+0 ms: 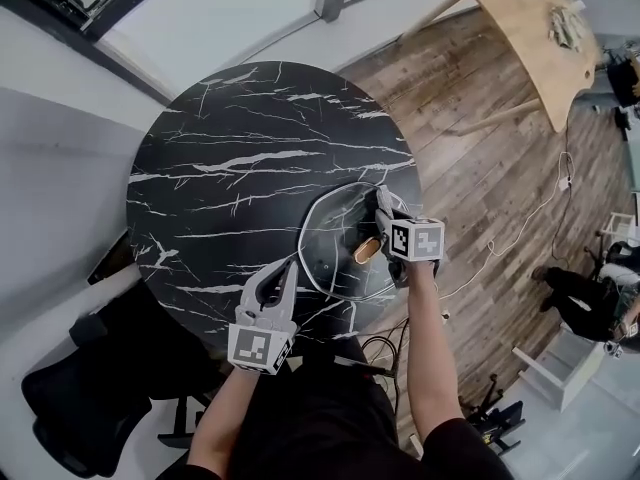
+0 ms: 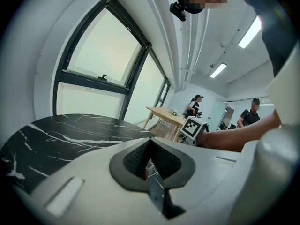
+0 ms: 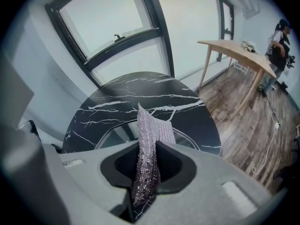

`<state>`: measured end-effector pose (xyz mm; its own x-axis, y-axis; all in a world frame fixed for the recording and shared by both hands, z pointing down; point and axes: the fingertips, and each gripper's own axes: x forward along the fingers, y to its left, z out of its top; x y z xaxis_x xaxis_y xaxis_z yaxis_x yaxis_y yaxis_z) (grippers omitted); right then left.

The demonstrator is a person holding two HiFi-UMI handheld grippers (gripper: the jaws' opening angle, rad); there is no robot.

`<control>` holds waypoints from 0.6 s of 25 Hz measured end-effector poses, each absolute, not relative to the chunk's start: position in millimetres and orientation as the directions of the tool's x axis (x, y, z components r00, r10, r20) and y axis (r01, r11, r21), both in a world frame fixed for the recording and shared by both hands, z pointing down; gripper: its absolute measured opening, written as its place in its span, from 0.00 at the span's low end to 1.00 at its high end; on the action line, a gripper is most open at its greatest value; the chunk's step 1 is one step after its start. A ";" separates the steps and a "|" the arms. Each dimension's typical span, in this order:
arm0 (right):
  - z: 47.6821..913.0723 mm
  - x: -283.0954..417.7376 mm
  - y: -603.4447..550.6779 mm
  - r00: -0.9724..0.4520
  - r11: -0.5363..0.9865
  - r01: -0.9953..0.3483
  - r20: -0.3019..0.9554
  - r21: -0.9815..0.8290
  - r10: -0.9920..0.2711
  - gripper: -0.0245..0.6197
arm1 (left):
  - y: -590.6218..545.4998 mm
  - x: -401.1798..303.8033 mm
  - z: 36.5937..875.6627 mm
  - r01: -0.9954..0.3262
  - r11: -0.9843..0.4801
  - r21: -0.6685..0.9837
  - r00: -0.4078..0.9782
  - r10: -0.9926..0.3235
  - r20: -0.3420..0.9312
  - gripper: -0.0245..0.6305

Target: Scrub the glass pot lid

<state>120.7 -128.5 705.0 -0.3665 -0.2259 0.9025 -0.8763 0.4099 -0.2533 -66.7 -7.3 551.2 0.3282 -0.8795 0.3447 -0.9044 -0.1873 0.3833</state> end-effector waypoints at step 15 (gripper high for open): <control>708.0 57.1 -115.3 -0.397 0.592 -0.759 0.914 -0.271 -0.089 0.16 | 2.8 -105.1 543.6 -0.914 -0.138 0.382 0.280 -0.895 0.346 0.04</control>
